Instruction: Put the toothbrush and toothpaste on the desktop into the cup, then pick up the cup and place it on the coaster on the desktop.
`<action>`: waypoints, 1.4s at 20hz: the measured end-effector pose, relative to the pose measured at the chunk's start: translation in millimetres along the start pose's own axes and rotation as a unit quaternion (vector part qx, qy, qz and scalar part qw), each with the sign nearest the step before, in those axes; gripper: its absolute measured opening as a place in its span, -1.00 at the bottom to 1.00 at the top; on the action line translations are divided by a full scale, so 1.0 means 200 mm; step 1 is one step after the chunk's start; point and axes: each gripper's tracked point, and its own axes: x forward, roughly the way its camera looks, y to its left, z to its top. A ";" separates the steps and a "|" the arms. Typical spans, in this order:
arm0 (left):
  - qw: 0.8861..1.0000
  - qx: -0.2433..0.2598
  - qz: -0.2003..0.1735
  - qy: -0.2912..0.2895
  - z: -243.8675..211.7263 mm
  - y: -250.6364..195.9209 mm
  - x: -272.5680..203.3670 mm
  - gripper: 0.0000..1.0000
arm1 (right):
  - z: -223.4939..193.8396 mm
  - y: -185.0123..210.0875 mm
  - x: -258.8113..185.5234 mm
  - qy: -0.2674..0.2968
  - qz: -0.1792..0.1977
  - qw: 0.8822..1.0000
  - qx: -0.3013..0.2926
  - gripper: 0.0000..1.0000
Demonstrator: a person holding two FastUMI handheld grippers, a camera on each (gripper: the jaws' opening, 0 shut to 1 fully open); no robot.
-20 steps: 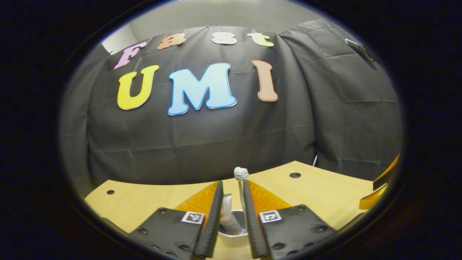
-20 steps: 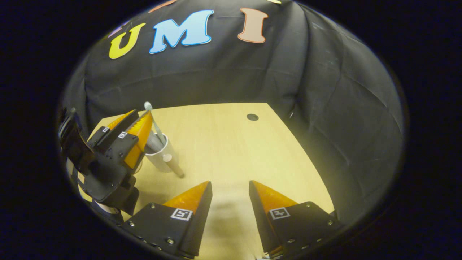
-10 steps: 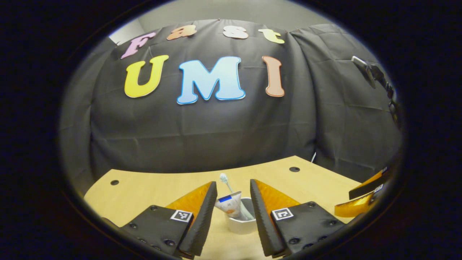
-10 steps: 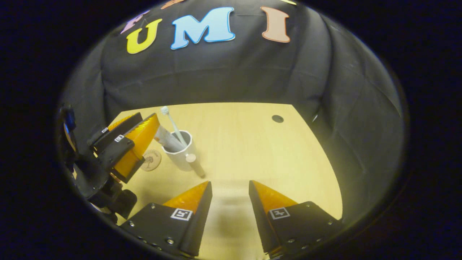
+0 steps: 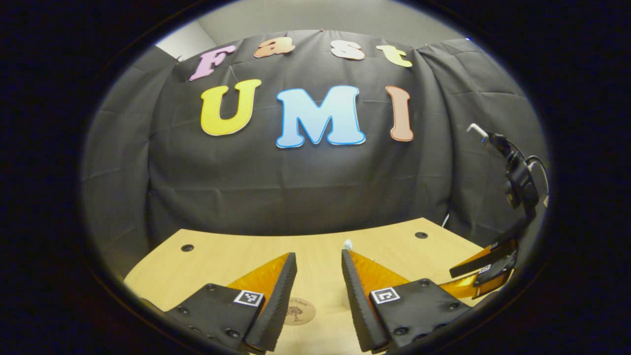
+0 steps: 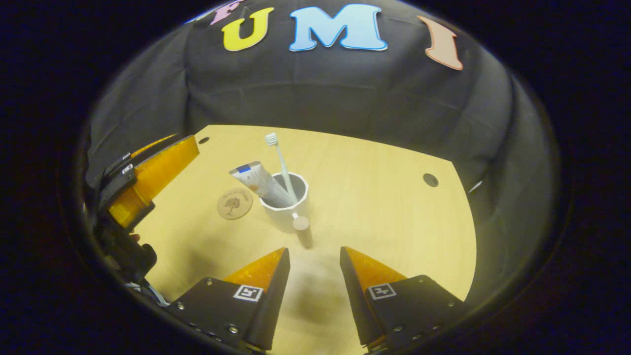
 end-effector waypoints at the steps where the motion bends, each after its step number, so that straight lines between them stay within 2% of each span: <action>1: 1.000 -0.004 0.004 0.004 0.00 0.03 -0.03 0.29 | 0.00 0.02 0.02 0.006 0.008 1.000 -0.013 0.25; 3: 1.000 -0.013 0.017 0.013 -0.02 0.09 -0.08 0.29 | 0.02 0.06 0.06 0.015 0.021 0.999 -0.039 0.24; 4: 0.999 -0.018 0.026 0.016 -0.03 0.13 -0.11 0.24 | 0.03 0.06 0.08 0.020 0.025 0.998 -0.052 0.24; 7: 0.998 -0.023 0.047 0.029 -0.06 0.21 -0.20 0.29 | 0.06 0.10 0.14 0.033 0.041 0.996 -0.077 0.24; 11: 0.997 -0.015 0.071 0.035 -0.07 0.33 -0.27 0.29 | 0.11 0.08 0.24 0.048 0.046 0.992 -0.112 0.24; 18: 0.993 -0.012 0.103 0.052 -0.15 0.42 -0.36 0.29 | 0.05 0.04 0.39 0.101 0.059 0.983 -0.140 0.24; 23: 0.989 -0.015 0.130 0.064 -0.20 0.48 -0.40 0.29 | 0.04 0.07 0.47 0.116 0.074 0.980 -0.143 0.24; 25: 0.988 -0.017 0.139 0.067 -0.22 0.50 -0.42 0.29 | 0.03 0.09 0.48 0.124 0.087 0.978 -0.141 0.04; 26: 0.987 -0.017 0.144 0.068 -0.22 0.51 -0.44 0.29 | 0.03 0.09 0.49 0.123 0.085 0.978 -0.144 -0.17; 28: 0.986 -0.018 0.152 0.070 -0.24 0.52 -0.45 0.25 | 0.02 0.09 0.49 0.127 0.091 0.978 -0.141 -0.47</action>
